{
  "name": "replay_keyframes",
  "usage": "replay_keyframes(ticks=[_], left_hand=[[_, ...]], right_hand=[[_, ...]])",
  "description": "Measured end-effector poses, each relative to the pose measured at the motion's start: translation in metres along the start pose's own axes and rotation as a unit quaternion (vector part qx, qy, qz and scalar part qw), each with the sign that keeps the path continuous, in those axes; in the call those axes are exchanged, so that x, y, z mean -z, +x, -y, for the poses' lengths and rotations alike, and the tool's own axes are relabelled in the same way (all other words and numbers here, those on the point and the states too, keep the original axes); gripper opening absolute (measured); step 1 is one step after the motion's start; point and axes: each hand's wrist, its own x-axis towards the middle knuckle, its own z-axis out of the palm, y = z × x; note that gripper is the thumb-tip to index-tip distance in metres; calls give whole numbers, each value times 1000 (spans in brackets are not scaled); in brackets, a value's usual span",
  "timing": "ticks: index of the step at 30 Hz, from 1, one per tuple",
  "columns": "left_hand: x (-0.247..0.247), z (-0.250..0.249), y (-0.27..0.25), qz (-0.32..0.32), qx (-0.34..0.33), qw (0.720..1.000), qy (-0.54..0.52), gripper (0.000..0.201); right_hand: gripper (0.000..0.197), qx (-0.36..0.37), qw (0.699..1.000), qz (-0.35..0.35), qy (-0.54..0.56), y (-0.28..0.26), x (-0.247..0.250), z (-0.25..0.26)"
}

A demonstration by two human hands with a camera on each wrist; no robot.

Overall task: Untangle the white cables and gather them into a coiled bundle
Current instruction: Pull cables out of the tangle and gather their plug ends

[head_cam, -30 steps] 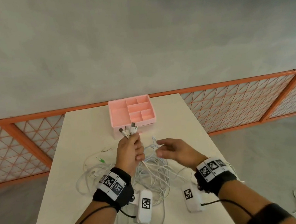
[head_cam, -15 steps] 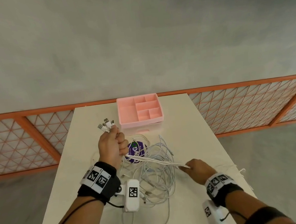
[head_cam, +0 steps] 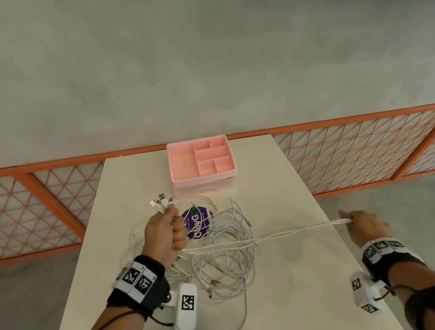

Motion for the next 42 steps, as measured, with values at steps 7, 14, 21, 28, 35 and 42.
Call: replay_keyframes(ticks=[7,14,21,28,35,42], left_hand=[[-7,47,-23,43,60,993,94,31],[-10,63,-23,79,83,989,91,29],[-12,80,-22,100,74,984,127,29],[-17,82,-28,125,42,970,205,34],[19,90,-17,106,17,954,281,15],[23,85,-31,13,29,992,118,22]], right_hand=[[52,-65,998,17,2,-9,-40,-13],[55,-91,975,198,-44,-24,-87,-17],[33,136,962,103,213,-53,-23,95],[42,360,841,227,333,-137,14,224],[29,423,845,186,269,-163,2,256],[62,322,801,318,392,-179,-31,257]])
